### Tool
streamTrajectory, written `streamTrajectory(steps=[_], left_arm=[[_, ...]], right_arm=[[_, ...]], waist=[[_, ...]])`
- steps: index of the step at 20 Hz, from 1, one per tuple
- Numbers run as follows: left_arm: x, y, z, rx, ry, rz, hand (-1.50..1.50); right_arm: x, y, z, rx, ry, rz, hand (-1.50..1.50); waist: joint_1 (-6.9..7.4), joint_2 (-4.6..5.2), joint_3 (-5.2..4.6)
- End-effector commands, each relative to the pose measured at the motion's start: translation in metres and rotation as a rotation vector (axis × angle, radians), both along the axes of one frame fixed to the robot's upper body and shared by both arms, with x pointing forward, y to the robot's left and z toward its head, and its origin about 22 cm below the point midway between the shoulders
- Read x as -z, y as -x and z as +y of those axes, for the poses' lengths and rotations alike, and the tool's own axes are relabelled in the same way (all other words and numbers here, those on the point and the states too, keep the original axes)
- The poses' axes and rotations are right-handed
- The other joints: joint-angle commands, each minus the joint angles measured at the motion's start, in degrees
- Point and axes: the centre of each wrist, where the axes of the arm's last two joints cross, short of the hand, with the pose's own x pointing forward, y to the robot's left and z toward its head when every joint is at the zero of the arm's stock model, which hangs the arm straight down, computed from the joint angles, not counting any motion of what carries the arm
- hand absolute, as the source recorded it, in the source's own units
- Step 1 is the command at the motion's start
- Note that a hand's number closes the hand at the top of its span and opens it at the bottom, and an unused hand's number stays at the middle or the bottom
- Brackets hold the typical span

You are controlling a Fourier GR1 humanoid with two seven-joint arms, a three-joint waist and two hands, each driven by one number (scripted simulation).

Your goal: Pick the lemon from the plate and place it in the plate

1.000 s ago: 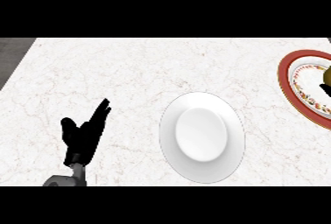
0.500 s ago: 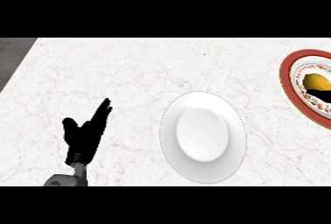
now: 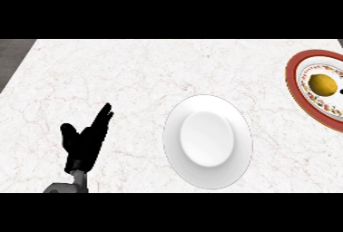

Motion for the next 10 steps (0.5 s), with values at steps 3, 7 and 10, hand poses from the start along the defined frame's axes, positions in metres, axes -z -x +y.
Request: streamTrajectory(steps=[3, 7, 10], left_arm=[[0.016, 0.009, 0.009, -0.022, 0.003, 0.074, 0.00], [0.009, 0.005, 0.007, -0.018, 0.005, 0.061, 0.00], [0.009, 0.007, -0.010, -0.009, 0.017, 0.075, 0.00]], right_arm=[[-0.009, 0.035, -0.038, -0.105, -0.106, 0.016, -1.50], [-0.013, 0.053, -0.054, -0.191, -0.124, 0.033, -1.50], [0.008, 0.082, -0.064, -0.266, -0.133, 0.042, -1.50]], waist=[[-0.56, 0.27, -0.29], [-0.62, 0.21, -0.25], [-1.56, -0.16, -0.23]])
